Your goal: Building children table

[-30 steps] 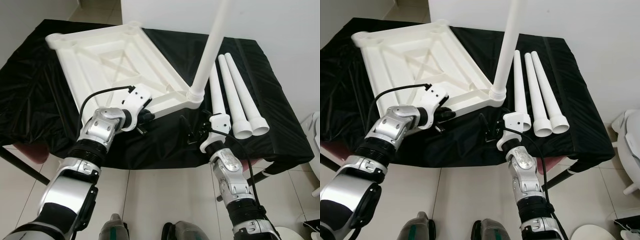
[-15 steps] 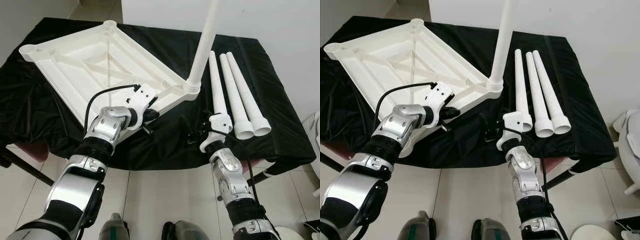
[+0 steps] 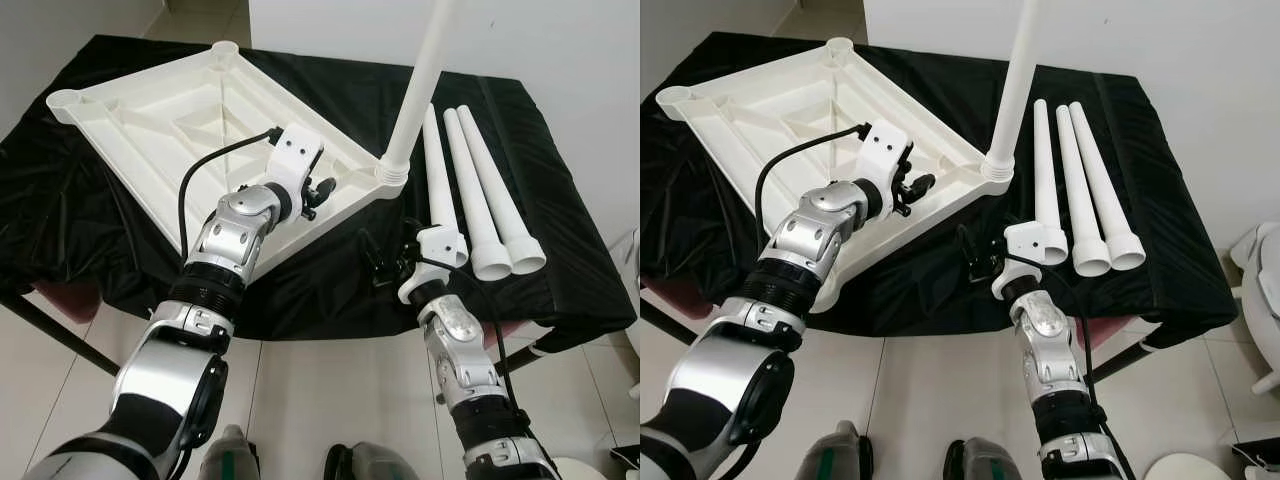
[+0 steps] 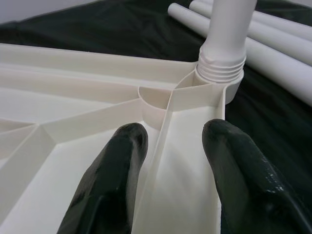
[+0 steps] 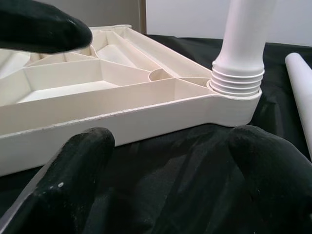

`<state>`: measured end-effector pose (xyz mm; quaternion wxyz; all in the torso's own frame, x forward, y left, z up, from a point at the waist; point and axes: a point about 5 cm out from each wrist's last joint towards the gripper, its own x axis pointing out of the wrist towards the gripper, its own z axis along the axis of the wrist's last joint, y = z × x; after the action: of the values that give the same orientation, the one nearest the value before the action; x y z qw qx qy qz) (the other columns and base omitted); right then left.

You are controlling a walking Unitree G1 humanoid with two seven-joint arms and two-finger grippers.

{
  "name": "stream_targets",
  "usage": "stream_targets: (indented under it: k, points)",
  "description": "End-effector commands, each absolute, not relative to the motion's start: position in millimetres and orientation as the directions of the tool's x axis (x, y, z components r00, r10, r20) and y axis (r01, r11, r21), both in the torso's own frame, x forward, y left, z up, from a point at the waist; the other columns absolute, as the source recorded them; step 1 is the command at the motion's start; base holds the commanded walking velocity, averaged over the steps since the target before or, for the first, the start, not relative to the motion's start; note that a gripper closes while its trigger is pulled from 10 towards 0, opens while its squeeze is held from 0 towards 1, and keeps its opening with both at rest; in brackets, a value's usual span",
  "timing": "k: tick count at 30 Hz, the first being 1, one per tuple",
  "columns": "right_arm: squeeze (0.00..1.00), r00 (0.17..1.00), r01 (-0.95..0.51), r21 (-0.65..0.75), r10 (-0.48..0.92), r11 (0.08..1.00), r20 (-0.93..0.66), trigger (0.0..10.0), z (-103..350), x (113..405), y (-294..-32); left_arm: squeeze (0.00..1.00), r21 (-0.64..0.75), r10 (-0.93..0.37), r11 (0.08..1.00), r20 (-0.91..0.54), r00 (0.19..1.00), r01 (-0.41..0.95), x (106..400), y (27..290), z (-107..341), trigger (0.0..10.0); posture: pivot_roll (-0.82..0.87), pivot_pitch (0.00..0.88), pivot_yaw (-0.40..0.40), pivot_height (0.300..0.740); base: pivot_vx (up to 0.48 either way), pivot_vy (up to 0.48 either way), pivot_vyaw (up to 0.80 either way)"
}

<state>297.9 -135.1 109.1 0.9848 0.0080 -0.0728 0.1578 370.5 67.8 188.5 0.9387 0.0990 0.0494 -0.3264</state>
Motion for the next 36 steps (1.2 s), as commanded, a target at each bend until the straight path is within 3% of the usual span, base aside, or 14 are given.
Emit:
stream_targets:
  k: [1, 13, 26, 36]
  points:
    - [0.00, 0.940, -0.313, -0.008, 0.311, 0.950, 0.139, 10.0, 106.3, 295.5, -133.5, 0.00, 0.189, -0.642, 0.724, -0.168, 0.748, 0.663, 365.8, 74.9, 189.6, 10.0, 0.01, 0.020, -0.020, 0.740, 0.000, 0.000, 0.00]
    - [0.00, 0.937, -0.324, -0.011, 0.323, 0.946, 0.131, 10.0, 104.0, 295.3, -133.4, 0.00, 0.322, -0.588, 0.650, -0.360, 0.725, 0.688, 330.1, 169.1, 169.2, 10.0, 0.03, 0.017, -0.028, 0.740, 0.000, 0.000, 0.00]
    - [0.00, 0.929, -0.347, -0.020, 0.347, 0.938, 0.125, 10.0, 103.3, 295.9, -131.6, 0.00, 0.382, -0.508, 0.629, -0.456, 0.730, 0.677, 300.8, 213.4, 171.0, 10.0, 0.05, 0.012, -0.045, 0.740, 0.000, 0.000, 0.00]
    - [0.00, 0.926, -0.357, -0.030, 0.358, 0.933, 0.123, 10.0, 104.4, 297.3, -132.4, 0.00, 0.434, -0.463, 0.578, -0.523, 0.715, 0.691, 291.2, 216.6, 165.7, 10.0, 0.05, 0.021, -0.054, 0.740, 0.000, 0.000, 0.00]
